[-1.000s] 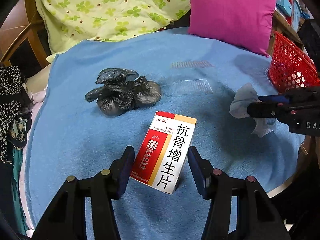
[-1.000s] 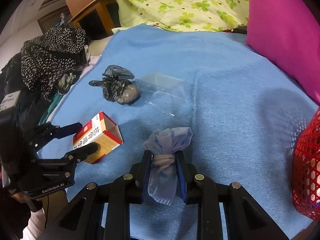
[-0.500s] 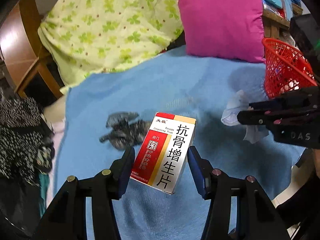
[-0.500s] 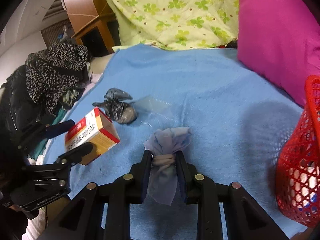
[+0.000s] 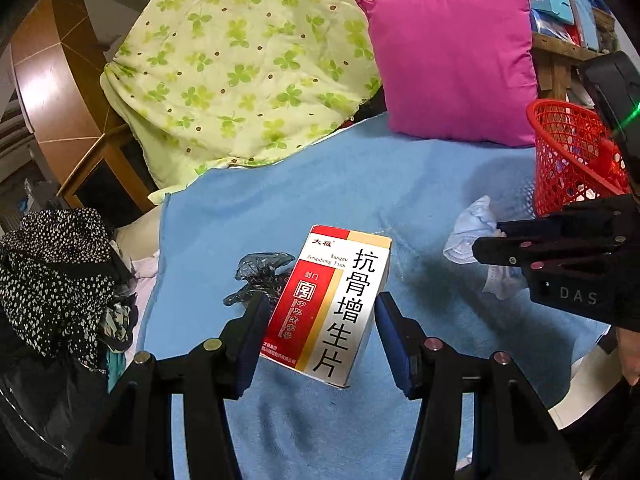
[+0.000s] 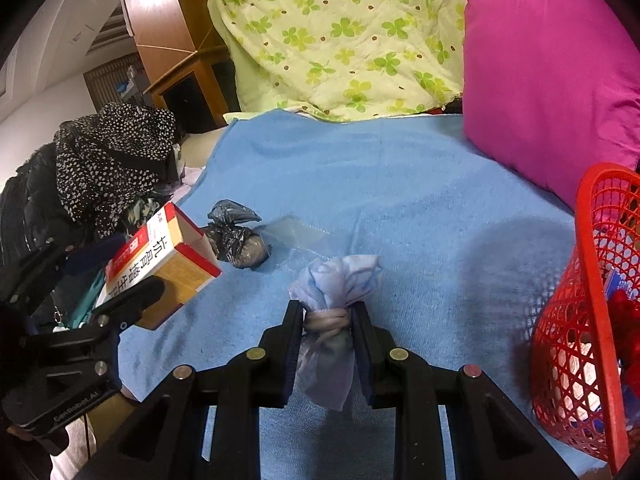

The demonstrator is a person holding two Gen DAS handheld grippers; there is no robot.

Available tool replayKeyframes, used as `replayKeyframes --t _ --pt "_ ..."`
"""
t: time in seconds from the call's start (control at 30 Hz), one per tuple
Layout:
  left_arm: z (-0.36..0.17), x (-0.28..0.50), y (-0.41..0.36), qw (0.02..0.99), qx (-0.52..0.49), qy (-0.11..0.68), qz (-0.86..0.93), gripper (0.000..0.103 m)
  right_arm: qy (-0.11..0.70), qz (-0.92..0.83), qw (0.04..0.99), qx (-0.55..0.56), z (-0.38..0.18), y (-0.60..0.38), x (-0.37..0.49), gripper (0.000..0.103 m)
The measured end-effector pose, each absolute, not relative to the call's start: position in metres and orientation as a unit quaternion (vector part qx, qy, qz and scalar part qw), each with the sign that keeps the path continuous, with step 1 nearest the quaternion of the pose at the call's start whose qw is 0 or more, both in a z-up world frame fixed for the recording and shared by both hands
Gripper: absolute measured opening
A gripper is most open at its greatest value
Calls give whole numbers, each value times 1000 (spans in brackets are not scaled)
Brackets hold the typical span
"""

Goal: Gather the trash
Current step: 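Carry the light blue cloth toward the red basket with the right tool while the left tool holds the box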

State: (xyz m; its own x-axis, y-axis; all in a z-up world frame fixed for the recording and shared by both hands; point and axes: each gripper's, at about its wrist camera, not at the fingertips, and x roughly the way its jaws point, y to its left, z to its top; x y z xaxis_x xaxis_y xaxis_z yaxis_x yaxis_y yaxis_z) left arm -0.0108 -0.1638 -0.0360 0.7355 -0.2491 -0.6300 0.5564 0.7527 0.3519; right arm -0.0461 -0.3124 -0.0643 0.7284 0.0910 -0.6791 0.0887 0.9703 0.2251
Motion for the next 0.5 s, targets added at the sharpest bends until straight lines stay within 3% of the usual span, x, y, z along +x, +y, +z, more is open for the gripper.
replayKeyframes --t 0.5 --pt "-31 -18 -165 901 253 287 -204 56 348 1 929 124 -55 -320 -54 27"
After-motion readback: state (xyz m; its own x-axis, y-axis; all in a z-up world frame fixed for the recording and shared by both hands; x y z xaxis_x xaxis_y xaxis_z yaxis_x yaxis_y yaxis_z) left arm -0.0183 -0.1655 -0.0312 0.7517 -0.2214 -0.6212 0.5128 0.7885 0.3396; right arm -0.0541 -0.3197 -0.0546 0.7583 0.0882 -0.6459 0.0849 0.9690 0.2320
